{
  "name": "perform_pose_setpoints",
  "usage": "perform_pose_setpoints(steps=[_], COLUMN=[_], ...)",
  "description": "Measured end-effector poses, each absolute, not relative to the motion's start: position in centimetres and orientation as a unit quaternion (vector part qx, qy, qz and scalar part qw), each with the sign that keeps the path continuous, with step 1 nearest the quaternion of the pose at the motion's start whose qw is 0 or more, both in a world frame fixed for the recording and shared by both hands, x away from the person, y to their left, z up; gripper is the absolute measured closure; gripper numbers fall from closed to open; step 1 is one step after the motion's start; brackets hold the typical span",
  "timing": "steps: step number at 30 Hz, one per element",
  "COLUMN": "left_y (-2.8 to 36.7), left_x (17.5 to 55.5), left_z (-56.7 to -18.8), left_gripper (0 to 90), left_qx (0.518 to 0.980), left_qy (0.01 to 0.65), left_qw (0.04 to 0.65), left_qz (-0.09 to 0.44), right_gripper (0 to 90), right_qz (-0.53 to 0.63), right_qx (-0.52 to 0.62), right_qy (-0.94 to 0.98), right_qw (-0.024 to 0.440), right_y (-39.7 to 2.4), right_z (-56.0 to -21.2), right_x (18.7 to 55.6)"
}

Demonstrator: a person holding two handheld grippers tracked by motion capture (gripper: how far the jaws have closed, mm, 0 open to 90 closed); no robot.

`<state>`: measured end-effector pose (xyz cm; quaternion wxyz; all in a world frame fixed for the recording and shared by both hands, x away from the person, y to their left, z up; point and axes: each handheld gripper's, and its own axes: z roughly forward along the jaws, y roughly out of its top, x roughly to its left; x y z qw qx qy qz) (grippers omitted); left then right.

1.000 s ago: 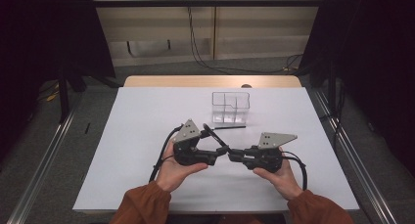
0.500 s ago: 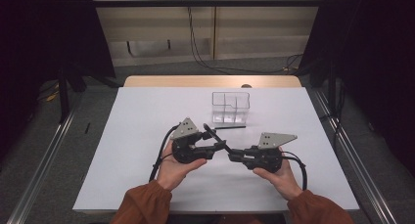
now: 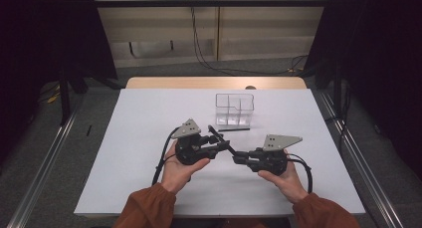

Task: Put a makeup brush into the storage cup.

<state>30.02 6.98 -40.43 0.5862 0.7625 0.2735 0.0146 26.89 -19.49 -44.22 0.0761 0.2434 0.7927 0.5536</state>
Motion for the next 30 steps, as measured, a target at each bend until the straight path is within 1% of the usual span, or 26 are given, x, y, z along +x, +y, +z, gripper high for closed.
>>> perform_pose_setpoints(steps=[6,9,18,23,26,30], left_y=[7.16,7.1,6.99,6.99,7.06,7.19], left_x=[30.13,30.09,29.99,29.85,29.75,29.79], left_z=[-40.3,-40.16,-39.89,-39.79,-39.65,-39.48], left_gripper=[68.2,73.8,77.4,78.5,78.7,78.7], left_qx=[0.758,0.752,0.754,0.754,0.754,0.757], left_qy=[0.272,0.269,0.259,0.257,0.255,0.256], left_qw=[0.593,0.601,0.602,0.603,0.604,0.601], left_qz=[-0.008,-0.02,-0.035,-0.035,-0.031,-0.028], right_gripper=[79.8,79.6,77.7,71.1,63.4,56.7], right_qz=[0.552,0.548,0.551,0.556,0.558,0.559], right_qx=[0.24,0.234,0.234,0.239,0.239,0.241], right_qy=[0.795,0.8,0.798,0.794,0.792,0.791], right_qw=[0.074,0.07,0.067,0.062,0.062,0.065], right_y=[-19.33,-19.05,-19.0,-19.08,-18.95,-18.87], right_z=[-44.39,-44.53,-44.58,-44.55,-44.55,-44.58], right_x=[26.88,26.84,26.89,26.9,26.8,26.72])
